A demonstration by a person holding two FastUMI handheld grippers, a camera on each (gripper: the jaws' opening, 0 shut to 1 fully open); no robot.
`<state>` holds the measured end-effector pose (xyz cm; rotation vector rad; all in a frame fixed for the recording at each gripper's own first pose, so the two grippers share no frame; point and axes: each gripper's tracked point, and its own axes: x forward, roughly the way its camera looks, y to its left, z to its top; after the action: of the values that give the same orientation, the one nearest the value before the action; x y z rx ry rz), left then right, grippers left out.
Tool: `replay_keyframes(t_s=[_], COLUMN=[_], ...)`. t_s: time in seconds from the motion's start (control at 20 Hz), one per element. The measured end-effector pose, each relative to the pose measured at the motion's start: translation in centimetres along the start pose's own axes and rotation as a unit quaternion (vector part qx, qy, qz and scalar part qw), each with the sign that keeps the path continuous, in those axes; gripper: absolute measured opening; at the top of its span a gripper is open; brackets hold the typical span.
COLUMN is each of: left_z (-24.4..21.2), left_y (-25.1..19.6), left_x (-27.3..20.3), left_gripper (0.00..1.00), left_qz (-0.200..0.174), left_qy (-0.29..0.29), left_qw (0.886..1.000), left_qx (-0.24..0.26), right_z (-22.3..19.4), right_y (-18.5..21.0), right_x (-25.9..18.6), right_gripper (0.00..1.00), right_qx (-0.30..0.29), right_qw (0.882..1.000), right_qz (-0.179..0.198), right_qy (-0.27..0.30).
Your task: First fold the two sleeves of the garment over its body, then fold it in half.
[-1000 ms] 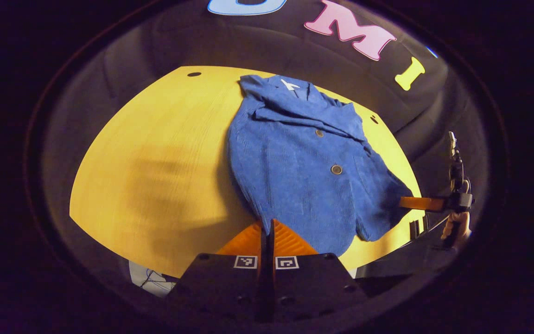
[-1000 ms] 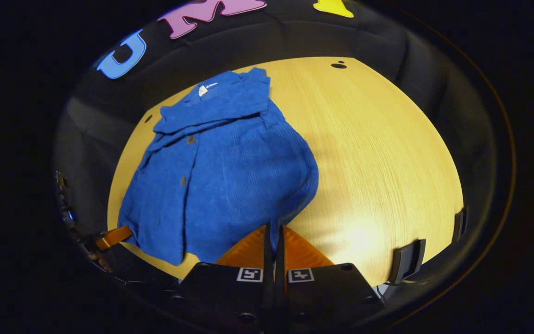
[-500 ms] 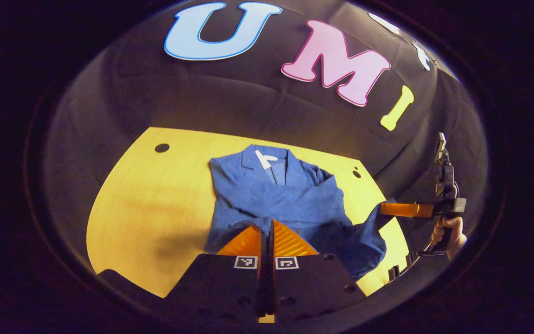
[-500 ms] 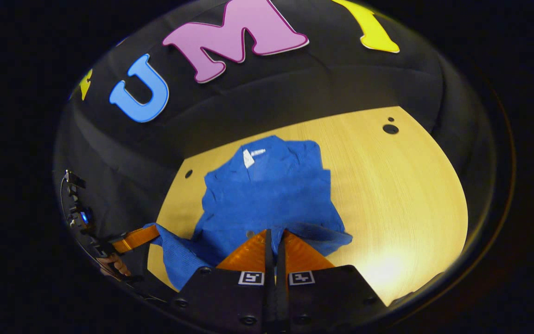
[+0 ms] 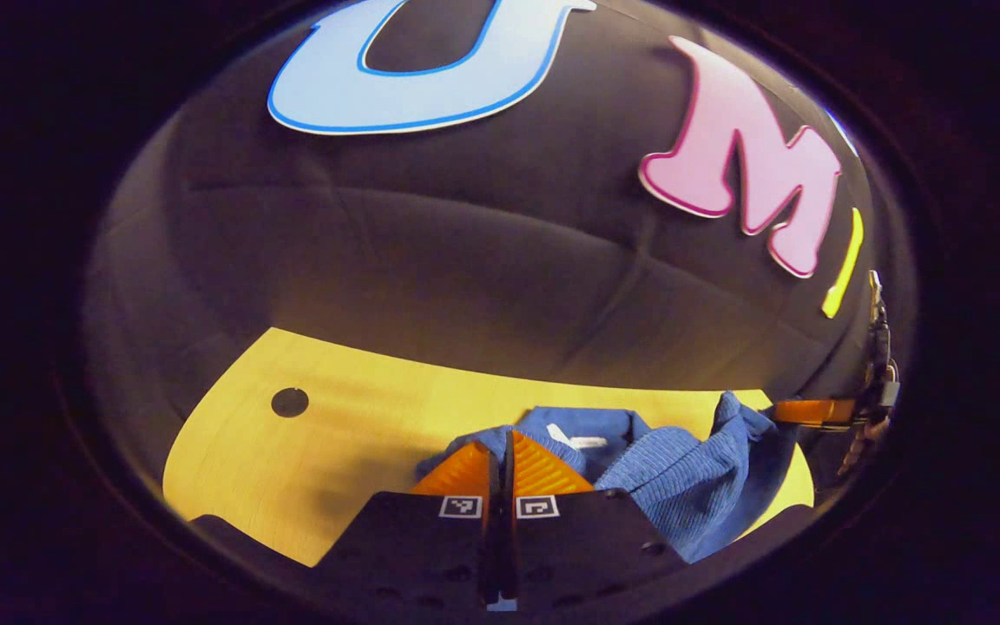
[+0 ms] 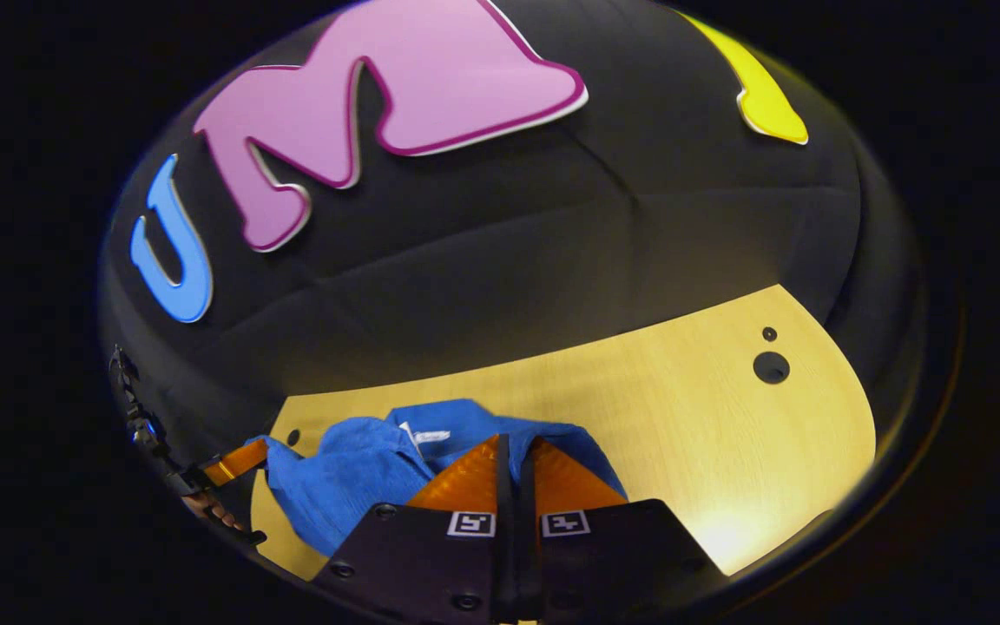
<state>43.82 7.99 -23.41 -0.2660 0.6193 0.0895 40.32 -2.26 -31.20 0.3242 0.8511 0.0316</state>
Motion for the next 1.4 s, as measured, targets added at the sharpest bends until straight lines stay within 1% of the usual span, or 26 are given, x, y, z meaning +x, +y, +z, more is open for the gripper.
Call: replay_keyframes(t_s=[0.1, 0.15, 0.2, 0.25, 0.3, 0.35, 0.4, 0.45, 0.5, 0.6, 0.65, 0.7, 0.8, 0.85, 0.9, 0.95, 1.0, 1.1, 1.15, 1.2, 1.25, 1.3, 1.35, 1.4], left_z=[-1.0, -1.2, -1.6, -2.1, -3.2, -4.5, -4.9, -4.9, -4.3, -2.7, -1.8, -0.7, 1.0, 1.2, 1.1, 0.7, 0.3, 0.2, -0.9, -2.0, -3.4, -5.1, -7.2, -9.3], left_y=[1.1, 1.2, 1.2, 1.1, 1.2, 1.5, 1.9, 2.3, 2.2, 1.7, 1.3, 0.6, -1.0, -1.7, -2.2, -2.6, -2.8, -2.7, -2.8, -3.0, -3.5, -3.9, -4.1, -3.9], left_x=[3.6, 4.5, 5.2, 5.8, 6.4, 6.4, 5.8, 5.3, 4.2, 0.5, -1.7, -4.6, -10.5, -13.6, -16.9, -19.6, -22.8, -29.0, -32.1, -34.8, -37.7, -40.2, -42.5, -44.7], left_gripper=[0.00, 0.00, 0.04, 0.04, 0.25, 0.46, 0.67, 0.88, 0.84, 0.85, 0.85, 0.85, 0.85, 0.85, 0.84, 0.85, 0.84, 0.83, 0.82, 0.81, 0.81, 0.80, 0.82, 0.81], left_qz=[0.011, 0.015, 0.020, 0.017, 0.013, 0.017, 0.035, 0.047, 0.052, 0.059, 0.053, 0.048, 0.026, 0.015, 0.005, -0.004, -0.009, -0.010, -0.013, -0.016, -0.023, -0.027, -0.030, -0.030], left_qy=[0.000, -0.001, -0.002, 0.004, 0.015, 0.036, 0.048, 0.042, 0.028, -0.017, -0.041, -0.072, -0.127, -0.148, -0.170, -0.183, -0.205, -0.274, -0.305, -0.332, -0.350, -0.356, -0.349, -0.338], left_qw=[1.000, 1.000, 1.000, 1.000, 0.999, 0.999, 0.998, 0.998, 0.998, 0.998, 0.998, 0.996, 0.991, 0.989, 0.985, 0.983, 0.979, 0.962, 0.952, 0.943, 0.936, 0.933, 0.936, 0.940], left_qx=[-0.004, -0.006, -0.011, -0.018, -0.025, -0.029, -0.033, -0.028, -0.019, 0.004, 0.013, 0.019, 0.021, 0.019, 0.013, 0.007, 0.002, -0.002, 0.005, 0.013, 0.025, 0.034, 0.038, 0.033], right_z=[0.0, -0.4, -0.9, -1.7, -2.7, -3.3, -3.8, -3.6, -2.9, -1.8, -1.2, -0.5, 0.3, 0.3, -0.3, -0.8, -1.6, -2.8, -3.0, -3.9, -4.9, -5.8, -6.8, -7.8], right_y=[-2.0, -3.2, -4.1, -4.8, -5.0, -5.3, -5.2, -4.9, -4.7, -2.8, -1.7, -0.8, 0.8, 1.5, 2.1, 2.4, 3.0, 4.9, 6.2, 7.6, 7.6, 8.0, 7.6, 7.6], right_x=[3.6, 5.3, 6.4, 7.4, 8.1, 8.2, 7.8, 7.1, 6.1, 2.2, -0.2, -2.6, -7.5, -10.1, -13.9, -16.7, -19.8, -26.0, -29.1, -32.1, -34.6, -37.1, -39.3, -41.5], right_gripper=[0.05, 0.05, 0.05, 0.08, 0.11, 0.20, 0.20, 0.27, 0.31, 0.70, 0.90, 0.89, 0.94, 0.98, 0.98, 0.98, 0.98, 0.98, 0.97, 0.97, 0.96, 0.98, 0.99, 0.97], right_qx=[0.015, 0.013, 0.007, -0.003, -0.016, -0.034, -0.057, -0.079, -0.098, -0.115, -0.118, -0.119, -0.125, -0.127, -0.136, -0.141, -0.143, -0.142, -0.143, -0.145, -0.142, -0.139, -0.127, -0.115], right_qw=[1.000, 0.999, 0.999, 0.999, 0.999, 0.998, 0.997, 0.995, 0.993, 0.991, 0.990, 0.988, 0.982, 0.979, 0.976, 0.973, 0.971, 0.965, 0.958, 0.954, 0.951, 0.949, 0.950, 0.949], right_qz=[-0.016, -0.030, -0.041, -0.047, -0.050, -0.058, -0.059, -0.058, -0.059, -0.044, -0.035, -0.030, -0.021, -0.019, -0.017, -0.017, -0.014, 0.013, 0.040, 0.071, 0.073, 0.071, 0.063, 0.061], right_qy=[-0.005, -0.005, -0.002, 0.002, 0.008, 0.013, 0.016, 0.008, -0.013, -0.052, -0.071, -0.093, -0.139, -0.158, -0.171, -0.181, -0.190, -0.219, -0.246, -0.254, -0.263, -0.273, -0.278, -0.287])
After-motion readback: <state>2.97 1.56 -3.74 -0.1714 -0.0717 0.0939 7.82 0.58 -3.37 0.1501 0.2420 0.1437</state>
